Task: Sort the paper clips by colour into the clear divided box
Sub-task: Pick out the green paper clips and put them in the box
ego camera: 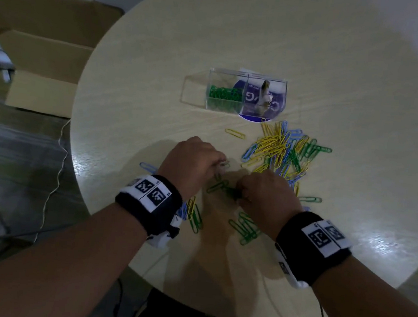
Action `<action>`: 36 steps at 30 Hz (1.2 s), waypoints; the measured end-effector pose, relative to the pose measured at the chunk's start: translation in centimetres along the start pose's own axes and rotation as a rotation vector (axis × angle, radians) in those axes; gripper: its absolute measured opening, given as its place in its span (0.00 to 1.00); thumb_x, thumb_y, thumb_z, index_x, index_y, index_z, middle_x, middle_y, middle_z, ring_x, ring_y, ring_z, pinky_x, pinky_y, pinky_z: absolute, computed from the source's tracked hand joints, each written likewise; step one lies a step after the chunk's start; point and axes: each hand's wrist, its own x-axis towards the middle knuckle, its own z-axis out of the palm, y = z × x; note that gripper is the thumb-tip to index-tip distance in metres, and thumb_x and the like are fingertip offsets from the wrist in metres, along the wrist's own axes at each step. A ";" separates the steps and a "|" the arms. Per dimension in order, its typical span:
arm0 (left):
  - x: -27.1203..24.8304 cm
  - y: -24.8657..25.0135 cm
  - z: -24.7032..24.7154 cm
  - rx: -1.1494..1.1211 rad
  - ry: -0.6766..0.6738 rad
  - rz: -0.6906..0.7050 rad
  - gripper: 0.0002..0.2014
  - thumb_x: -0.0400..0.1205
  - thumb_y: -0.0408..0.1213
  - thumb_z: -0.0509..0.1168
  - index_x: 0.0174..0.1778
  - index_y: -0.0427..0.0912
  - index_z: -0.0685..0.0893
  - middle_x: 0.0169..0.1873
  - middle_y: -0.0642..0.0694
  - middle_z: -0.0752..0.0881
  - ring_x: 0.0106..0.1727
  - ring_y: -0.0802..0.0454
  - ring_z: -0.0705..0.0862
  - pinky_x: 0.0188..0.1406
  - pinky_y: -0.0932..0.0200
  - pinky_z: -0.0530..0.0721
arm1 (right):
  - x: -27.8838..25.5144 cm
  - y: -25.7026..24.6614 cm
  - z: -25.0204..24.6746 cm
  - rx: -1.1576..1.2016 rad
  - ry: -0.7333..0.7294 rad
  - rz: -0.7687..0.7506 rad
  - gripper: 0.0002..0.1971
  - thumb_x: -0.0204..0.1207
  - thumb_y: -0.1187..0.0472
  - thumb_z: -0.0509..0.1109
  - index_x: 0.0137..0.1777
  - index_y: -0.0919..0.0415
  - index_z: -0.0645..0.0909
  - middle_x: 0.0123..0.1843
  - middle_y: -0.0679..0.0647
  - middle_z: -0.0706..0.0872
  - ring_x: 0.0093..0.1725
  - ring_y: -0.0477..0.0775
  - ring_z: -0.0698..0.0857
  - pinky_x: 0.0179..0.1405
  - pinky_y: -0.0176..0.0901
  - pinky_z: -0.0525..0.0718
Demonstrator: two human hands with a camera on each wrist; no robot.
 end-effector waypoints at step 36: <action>5.8 -1.7 -6.5 -0.395 0.193 -0.353 0.02 0.78 0.37 0.71 0.44 0.48 0.84 0.37 0.51 0.87 0.37 0.53 0.87 0.41 0.59 0.83 | 4.3 0.6 -8.4 0.593 0.373 0.218 0.05 0.68 0.59 0.77 0.41 0.53 0.83 0.36 0.47 0.89 0.35 0.44 0.87 0.37 0.38 0.82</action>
